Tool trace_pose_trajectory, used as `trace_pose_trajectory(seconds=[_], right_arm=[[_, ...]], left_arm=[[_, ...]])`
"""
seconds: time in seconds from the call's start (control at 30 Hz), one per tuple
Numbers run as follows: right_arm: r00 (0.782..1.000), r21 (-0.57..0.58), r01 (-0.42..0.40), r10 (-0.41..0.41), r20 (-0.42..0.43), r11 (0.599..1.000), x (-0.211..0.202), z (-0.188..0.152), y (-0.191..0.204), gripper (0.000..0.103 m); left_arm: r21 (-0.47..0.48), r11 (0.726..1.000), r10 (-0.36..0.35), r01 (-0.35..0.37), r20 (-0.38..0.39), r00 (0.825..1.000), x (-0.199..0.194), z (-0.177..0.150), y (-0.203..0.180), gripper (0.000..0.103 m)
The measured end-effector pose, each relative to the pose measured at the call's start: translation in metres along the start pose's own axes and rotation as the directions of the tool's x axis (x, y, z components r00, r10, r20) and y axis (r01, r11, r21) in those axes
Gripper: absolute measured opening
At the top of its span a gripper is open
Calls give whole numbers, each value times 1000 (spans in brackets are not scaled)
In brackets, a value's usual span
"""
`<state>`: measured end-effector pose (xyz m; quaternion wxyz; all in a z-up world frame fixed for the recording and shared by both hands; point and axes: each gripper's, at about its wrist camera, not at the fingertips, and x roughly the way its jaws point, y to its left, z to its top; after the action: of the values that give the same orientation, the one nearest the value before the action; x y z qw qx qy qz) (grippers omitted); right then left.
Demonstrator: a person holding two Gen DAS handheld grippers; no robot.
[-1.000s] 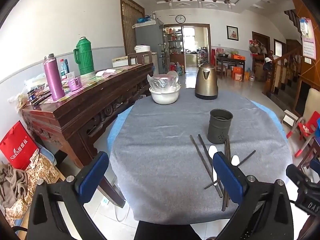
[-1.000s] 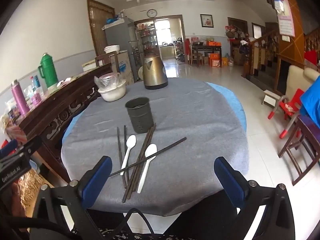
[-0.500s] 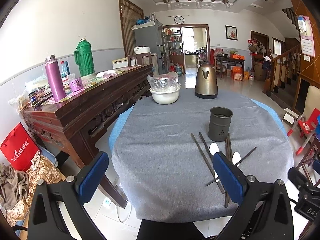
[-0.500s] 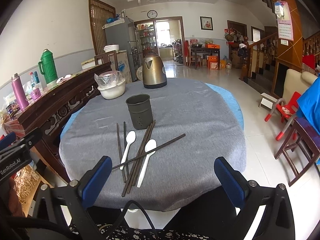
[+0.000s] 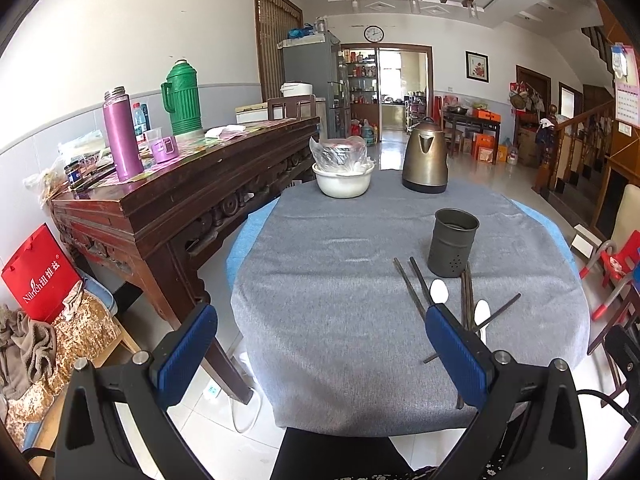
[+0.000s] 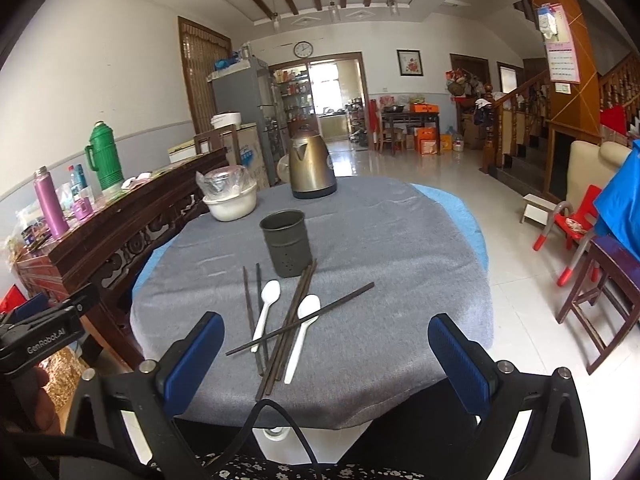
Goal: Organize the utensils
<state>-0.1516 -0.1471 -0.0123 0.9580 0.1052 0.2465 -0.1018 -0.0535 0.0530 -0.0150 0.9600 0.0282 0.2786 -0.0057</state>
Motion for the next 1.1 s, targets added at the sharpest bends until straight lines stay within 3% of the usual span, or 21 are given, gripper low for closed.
trace_pose_trajectory(seconds=[0.27, 0.47, 1.1], right_arm=[[998, -17, 20, -21, -59, 1000, 12, -2, 2, 103], [992, -40, 27, -31, -124, 999, 25, -6, 5, 103], [992, -68, 26, -34, -118, 997, 26, -7, 14, 103]], left_arm=[[10, 1000, -11, 11, -27, 1000, 4, -4, -1, 103], [23, 999, -22, 25, -123, 992, 21, -11, -5, 103], [21, 999, -23, 25, -114, 993, 19, -12, -3, 103]])
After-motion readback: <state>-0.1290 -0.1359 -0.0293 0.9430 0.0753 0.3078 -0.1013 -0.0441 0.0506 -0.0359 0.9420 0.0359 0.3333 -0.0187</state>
